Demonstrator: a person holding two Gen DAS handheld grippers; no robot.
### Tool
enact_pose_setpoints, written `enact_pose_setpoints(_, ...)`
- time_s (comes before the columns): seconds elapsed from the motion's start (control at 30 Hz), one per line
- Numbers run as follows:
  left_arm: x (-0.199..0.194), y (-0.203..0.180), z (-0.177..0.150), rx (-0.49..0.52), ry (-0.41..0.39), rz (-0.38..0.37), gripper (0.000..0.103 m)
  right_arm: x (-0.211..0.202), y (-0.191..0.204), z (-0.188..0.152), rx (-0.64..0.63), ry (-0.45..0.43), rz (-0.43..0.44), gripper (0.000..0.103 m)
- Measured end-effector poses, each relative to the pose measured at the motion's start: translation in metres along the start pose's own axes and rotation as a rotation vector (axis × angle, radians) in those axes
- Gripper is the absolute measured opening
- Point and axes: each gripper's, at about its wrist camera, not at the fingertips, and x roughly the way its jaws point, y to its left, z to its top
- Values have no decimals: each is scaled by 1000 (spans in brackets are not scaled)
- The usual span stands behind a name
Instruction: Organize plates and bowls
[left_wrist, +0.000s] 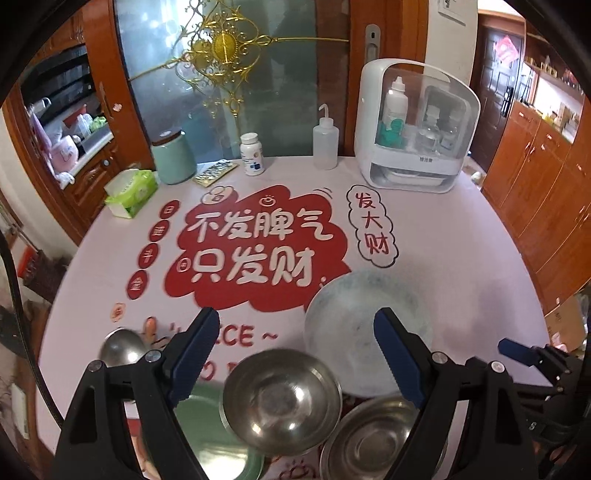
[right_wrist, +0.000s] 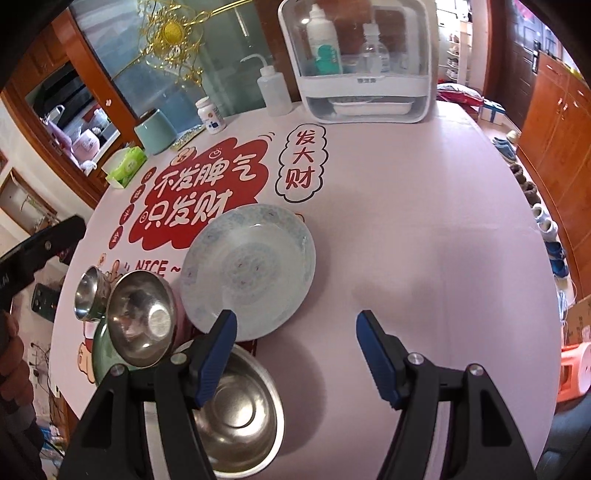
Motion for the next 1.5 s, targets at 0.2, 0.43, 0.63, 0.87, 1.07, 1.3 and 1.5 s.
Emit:
enact_pose_setpoints(0.2, 52, 0, -2, -27, 48, -49, 85, 37, -5, 2, -21, 55, 22, 67)
enact_pose_setpoints(0.43, 102, -2, -7, -26, 130, -51, 85, 71, -13, 3, -11, 121, 49, 67)
enact_pose_setpoints(0.63, 132, 1, -10, -37, 193, -61, 82, 86, -17, 3, 1, 146, 87, 67)
enact_pose_setpoints(0.87, 155, 6, -13, -73, 252, -89, 66, 96, -21, 3, 23, 159, 133, 65)
enact_pose_setpoints(1.07, 168, 5, -17, -84, 302, -109, 54, 107, -27, 1, 60, 181, 167, 45)
enact_pose_setpoints(1.3, 179, 8, -20, -92, 322, -102, 43, 114, -30, 1, 92, 184, 227, 28)
enact_pose_setpoints(1.5, 183, 9, -19, -90, 332, -109, 28, 117, -28, 1, 100, 177, 261, 18)
